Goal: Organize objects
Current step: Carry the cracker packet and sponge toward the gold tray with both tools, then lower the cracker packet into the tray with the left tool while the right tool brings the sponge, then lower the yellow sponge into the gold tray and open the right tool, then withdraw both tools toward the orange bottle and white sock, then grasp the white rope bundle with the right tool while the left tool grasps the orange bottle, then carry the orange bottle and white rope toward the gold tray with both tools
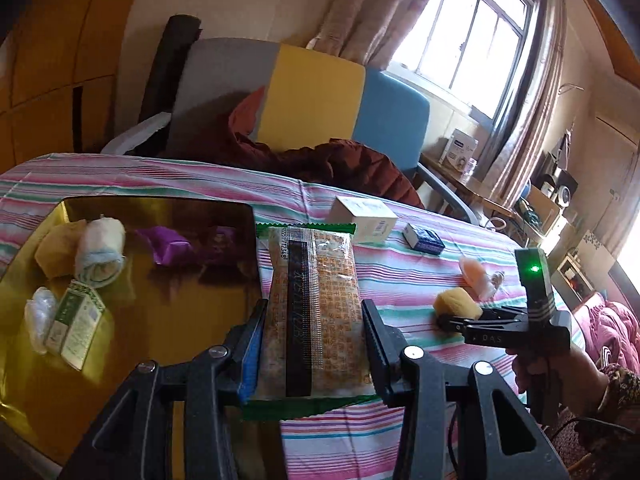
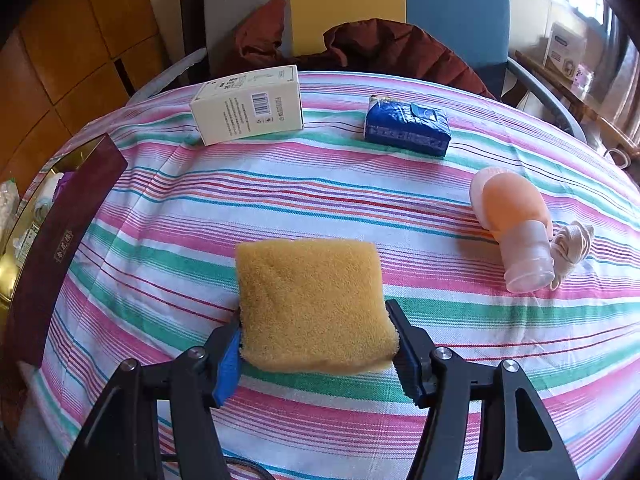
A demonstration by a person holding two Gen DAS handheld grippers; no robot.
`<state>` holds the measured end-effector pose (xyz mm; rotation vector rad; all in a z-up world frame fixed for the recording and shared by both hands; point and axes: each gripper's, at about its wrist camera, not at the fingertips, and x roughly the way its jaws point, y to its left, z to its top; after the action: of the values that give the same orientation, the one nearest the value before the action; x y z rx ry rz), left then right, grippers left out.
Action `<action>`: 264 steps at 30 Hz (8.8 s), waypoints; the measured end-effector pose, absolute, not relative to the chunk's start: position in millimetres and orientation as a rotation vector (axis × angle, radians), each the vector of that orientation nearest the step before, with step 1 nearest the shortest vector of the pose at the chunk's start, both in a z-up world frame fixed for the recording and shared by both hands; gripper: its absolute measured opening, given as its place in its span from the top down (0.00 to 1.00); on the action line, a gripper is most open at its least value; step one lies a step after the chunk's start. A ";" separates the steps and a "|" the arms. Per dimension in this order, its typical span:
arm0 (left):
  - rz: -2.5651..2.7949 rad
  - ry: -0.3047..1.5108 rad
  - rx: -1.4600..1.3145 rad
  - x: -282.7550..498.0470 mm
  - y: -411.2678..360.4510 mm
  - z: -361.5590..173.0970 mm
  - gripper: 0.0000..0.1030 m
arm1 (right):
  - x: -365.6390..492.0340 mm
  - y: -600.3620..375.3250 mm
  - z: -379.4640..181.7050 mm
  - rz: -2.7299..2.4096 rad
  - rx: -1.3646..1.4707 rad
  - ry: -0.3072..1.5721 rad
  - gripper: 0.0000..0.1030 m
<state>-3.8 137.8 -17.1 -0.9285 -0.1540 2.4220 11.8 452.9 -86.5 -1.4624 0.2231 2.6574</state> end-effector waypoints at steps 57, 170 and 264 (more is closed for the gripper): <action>2.750 -0.707 -1.157 -46.0 -20.5 -40.7 0.50 | -37.9 185.1 -8.0 3.166 -1.398 -0.172 0.38; 2.162 0.072 -1.157 21.1 250.5 -54.9 0.50 | 54.4 649.3 -81.9 2.239 -1.244 0.627 0.53; 2.253 -0.153 -0.896 18.9 203.7 -20.5 0.37 | 26.2 480.8 -56.5 2.843 -1.267 0.366 0.53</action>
<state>18.9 203.7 -20.5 -0.8961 -0.1528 2.2532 26.2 480.8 -56.5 -1.2672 0.3655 2.8427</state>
